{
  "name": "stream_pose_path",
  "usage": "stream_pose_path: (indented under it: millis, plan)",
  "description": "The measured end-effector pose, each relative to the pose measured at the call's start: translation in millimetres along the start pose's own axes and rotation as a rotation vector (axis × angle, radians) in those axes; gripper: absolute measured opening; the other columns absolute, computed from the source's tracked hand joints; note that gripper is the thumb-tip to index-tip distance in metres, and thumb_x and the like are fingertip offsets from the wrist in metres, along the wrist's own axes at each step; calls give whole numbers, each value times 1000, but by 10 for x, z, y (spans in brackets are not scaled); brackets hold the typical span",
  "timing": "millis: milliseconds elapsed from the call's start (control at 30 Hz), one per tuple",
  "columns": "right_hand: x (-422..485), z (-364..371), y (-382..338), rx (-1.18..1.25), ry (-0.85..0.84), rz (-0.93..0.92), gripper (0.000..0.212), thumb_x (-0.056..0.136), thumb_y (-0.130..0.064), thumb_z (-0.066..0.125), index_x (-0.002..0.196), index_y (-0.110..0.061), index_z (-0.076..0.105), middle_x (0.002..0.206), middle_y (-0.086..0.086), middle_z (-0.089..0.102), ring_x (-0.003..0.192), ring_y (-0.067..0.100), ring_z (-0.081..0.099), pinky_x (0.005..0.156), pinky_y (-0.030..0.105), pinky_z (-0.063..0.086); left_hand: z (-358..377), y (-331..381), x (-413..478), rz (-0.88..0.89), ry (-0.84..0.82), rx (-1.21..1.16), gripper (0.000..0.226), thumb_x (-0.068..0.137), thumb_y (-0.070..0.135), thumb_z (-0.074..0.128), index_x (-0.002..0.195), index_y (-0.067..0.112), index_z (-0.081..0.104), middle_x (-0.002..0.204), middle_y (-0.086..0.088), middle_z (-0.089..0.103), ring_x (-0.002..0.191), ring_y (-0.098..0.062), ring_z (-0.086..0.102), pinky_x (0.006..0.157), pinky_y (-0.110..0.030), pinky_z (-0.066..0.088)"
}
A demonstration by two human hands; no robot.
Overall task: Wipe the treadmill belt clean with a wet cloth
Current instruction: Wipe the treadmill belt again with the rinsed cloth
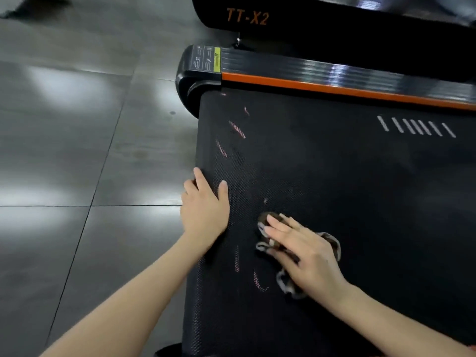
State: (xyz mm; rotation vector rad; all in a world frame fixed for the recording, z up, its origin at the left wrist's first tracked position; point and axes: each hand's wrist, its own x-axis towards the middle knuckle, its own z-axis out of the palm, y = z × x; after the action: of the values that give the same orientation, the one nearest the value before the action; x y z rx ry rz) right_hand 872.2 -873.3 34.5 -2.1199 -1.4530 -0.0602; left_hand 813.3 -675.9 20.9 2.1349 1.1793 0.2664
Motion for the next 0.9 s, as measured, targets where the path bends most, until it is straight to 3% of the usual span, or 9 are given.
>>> stream_pose_path:
  millis: [67, 200, 333, 400, 500, 567, 667, 733, 900]
  plan:
    - [271, 38, 83, -44, -7, -4, 34, 87, -27, 61, 115, -9, 68, 125, 5, 62, 119, 23, 57, 105, 34, 41, 2, 14, -7, -18, -27, -13, 71, 97, 49, 32, 150, 10, 7, 137, -22, 36, 115, -39, 46, 91, -46, 40]
    - [884, 203, 215, -23, 100, 359, 34, 82, -14, 69, 116, -9, 68, 123, 8, 64, 118, 28, 58, 107, 33, 34, -17, 27, -29, -82, -66, -59, 70, 96, 52, 33, 151, 16, 7, 135, -19, 39, 110, -37, 50, 86, -42, 42]
    - [192, 122, -189, 13, 104, 264, 30, 88, -18, 58, 113, -8, 68, 124, 1, 62, 124, 15, 50, 111, 32, 33, -32, 20, -38, -79, -70, -82, 69, 96, 51, 34, 151, 16, 9, 132, -20, 40, 111, -37, 48, 87, -42, 40]
    - [-146, 69, -336, -18, 87, 193, 28, 87, -19, 57, 111, -8, 70, 123, 2, 63, 122, 18, 54, 108, 34, 37, -38, 17, -39, -77, -76, -91, 69, 97, 50, 34, 151, 15, 10, 131, -21, 40, 111, -39, 47, 88, -43, 40]
    - [35, 81, -185, -28, 61, 164, 28, 87, -22, 59, 108, -8, 71, 119, 5, 66, 114, 26, 61, 103, 40, 41, -48, 17, -53, -68, -79, -78, 69, 97, 50, 34, 151, 14, 10, 130, -23, 40, 109, -40, 48, 87, -43, 39]
    - [413, 149, -24, -26, 63, 220, 29, 88, -25, 57, 108, -9, 71, 117, 8, 67, 113, 30, 61, 105, 39, 38, -45, 15, -41, -72, -81, -72, 69, 97, 50, 33, 151, 14, 10, 130, -23, 39, 108, -39, 48, 86, -42, 39]
    - [742, 234, 68, -6, 131, 447, 28, 85, -17, 66, 111, -8, 70, 120, 9, 66, 119, 32, 57, 108, 45, 36, -22, -4, -29, -78, -71, -65, 69, 96, 51, 34, 151, 15, 11, 130, -21, 40, 105, -38, 50, 85, -41, 41]
    - [636, 246, -39, -15, 146, 460, 34, 85, -25, 65, 115, -8, 67, 124, 8, 63, 122, 31, 53, 108, 48, 37, -18, -10, -19, -63, -56, -56, 69, 96, 52, 34, 150, 15, 12, 129, -21, 40, 104, -39, 51, 84, -43, 42]
    - [158, 172, -382, -137, 108, 369, 67, 77, -59, 60, 122, -11, 63, 132, 3, 57, 123, 26, 47, 104, 41, 36, -21, 1, -19, -60, -45, -35, 69, 95, 53, 32, 150, 15, 13, 127, -21, 42, 103, -39, 51, 83, -44, 43]
